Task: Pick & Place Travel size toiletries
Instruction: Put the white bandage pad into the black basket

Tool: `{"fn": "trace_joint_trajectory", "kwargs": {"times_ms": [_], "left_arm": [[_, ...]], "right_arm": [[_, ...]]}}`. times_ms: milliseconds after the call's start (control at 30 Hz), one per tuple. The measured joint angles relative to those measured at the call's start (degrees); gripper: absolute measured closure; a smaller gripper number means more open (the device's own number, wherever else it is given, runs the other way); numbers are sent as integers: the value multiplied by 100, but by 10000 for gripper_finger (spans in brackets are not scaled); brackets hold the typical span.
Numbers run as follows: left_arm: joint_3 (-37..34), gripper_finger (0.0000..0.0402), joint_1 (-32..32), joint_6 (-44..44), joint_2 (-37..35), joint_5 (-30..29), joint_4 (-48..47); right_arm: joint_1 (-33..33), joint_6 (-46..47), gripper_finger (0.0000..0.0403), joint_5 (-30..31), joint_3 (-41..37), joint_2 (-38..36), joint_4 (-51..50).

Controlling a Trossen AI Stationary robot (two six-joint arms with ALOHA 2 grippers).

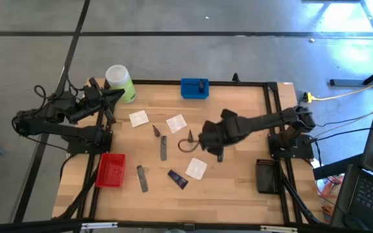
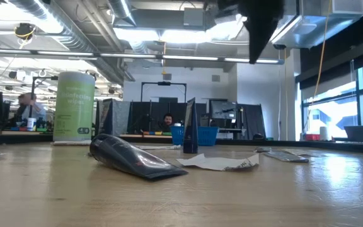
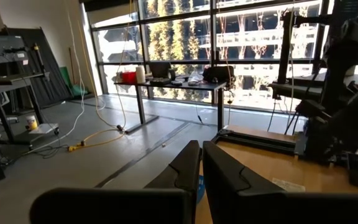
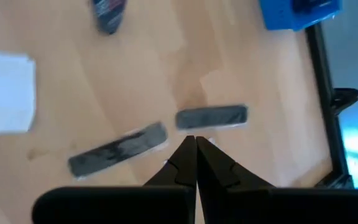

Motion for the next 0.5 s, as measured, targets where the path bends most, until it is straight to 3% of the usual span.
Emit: {"fn": "trace_joint_trajectory", "kwargs": {"times_ms": [267,500], "left_arm": [[0,386,-2,0,0,0,2],[0,386,-1,0,0,0,1]], "right_arm": [[333,484,400,-280,-1681,-158,532],[-267,494,400,-655,-3416,-1239,2435]]}}
